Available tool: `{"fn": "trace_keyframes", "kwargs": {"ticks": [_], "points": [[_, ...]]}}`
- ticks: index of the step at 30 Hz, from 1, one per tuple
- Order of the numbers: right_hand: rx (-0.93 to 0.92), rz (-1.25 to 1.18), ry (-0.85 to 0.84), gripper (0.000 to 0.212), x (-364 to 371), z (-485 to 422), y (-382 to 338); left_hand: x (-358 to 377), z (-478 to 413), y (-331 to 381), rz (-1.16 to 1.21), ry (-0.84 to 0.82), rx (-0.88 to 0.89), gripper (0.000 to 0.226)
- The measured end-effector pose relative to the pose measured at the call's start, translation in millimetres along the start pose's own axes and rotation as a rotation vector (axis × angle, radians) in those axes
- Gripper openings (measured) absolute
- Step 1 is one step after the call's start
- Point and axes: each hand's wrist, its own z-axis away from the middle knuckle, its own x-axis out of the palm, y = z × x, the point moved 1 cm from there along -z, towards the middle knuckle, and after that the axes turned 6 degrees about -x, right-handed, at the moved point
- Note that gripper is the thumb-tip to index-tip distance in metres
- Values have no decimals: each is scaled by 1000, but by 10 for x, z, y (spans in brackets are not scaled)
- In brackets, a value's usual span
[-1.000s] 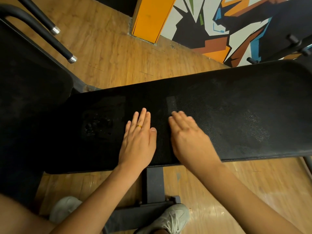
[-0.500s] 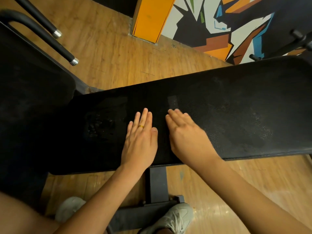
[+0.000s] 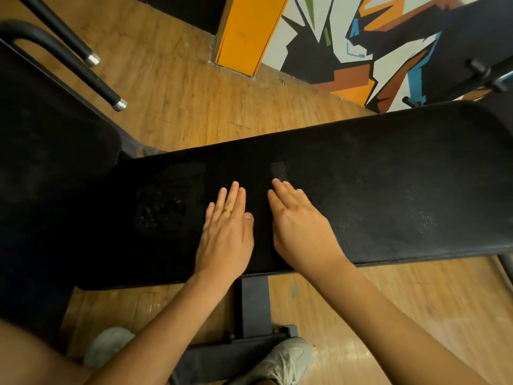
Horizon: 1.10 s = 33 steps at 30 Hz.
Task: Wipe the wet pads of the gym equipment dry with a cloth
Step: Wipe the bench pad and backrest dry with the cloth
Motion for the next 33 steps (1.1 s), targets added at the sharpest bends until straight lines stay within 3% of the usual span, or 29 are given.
{"fn": "trace_keyframes", "kwargs": {"ticks": [6, 12, 15, 19, 22, 27, 33], "points": [[215, 8, 22, 53, -130, 98, 259, 9, -4, -1, 12, 15, -1, 54], [-40, -22, -3, 54, -8, 51, 20, 5, -9, 9, -9, 15, -10, 56], [-17, -11, -18, 57, -58, 81, 186, -3, -3, 11, 2, 10, -5, 56], [145, -36, -19, 56, -144, 23, 486, 8, -11, -2, 16, 14, -3, 55], [172, -22, 9, 55, -138, 33, 354, 9, -8, 0, 6, 10, -3, 55], [-67, -86, 9, 46, 95, 60, -194, 1, -14, 0, -19, -10, -8, 56], [-71, -27, -30, 52, 93, -320, -57, 10, -18, -9, -18, 8, 4, 55]]}}
